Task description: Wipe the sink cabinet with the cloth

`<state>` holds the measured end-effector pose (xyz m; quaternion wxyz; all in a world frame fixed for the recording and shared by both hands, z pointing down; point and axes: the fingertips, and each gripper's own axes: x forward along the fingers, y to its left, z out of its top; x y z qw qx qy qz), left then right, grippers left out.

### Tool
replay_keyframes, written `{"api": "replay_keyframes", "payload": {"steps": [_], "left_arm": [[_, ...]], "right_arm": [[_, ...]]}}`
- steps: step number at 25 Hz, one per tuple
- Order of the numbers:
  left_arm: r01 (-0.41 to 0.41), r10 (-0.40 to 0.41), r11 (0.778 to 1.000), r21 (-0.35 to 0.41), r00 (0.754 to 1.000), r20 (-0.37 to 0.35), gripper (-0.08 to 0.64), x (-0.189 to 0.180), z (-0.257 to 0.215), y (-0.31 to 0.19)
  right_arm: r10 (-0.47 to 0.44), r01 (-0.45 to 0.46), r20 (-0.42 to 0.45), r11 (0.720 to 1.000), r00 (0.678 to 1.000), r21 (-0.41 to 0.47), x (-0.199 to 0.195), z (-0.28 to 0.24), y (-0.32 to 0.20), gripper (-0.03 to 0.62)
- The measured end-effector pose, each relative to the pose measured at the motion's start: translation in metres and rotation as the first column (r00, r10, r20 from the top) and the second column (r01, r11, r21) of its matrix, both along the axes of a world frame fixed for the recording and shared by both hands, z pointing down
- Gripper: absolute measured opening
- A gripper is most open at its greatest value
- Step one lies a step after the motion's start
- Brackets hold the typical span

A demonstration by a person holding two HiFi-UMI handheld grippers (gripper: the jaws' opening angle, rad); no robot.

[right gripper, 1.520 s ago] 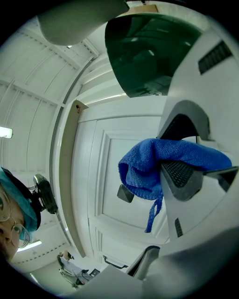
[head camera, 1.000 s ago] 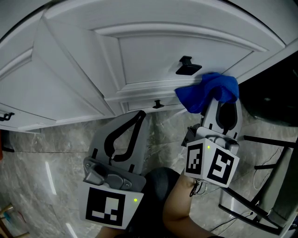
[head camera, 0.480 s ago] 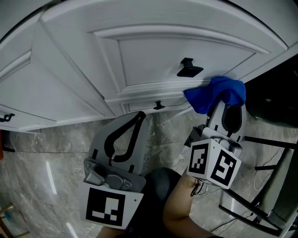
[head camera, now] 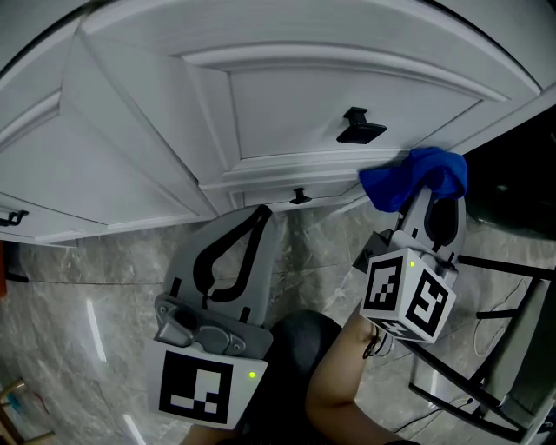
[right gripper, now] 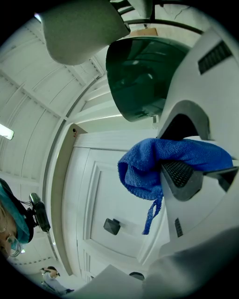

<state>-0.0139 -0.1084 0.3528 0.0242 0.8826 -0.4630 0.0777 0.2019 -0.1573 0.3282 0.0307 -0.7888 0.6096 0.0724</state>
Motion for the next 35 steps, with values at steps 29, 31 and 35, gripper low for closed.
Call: {"api": "replay_keyframes", "payload": {"steps": [29, 31, 35], "left_arm": [[0.231, -0.228, 0.972, 0.036, 0.970, -0.083, 0.003, -0.085, -0.026, 0.011], [0.248, -0.244, 0.968, 0.035, 0.966, -0.083, 0.003, -0.092, -0.027, 0.012], [0.271, -0.268, 0.962, 0.027, 0.959, -0.091, 0.003, -0.105, -0.024, 0.011]], "right_arm": [[-0.572, 0.570, 0.015, 0.815, 0.820, -0.100, -0.228, 0.002, 0.023, 0.116], [-0.609, 0.608, 0.037, 0.785, 0.792, -0.118, -0.248, 0.009, 0.028, 0.116], [-0.642, 0.640, 0.051, 0.748, 0.765, -0.176, -0.268, 0.027, 0.032, 0.116]]}}
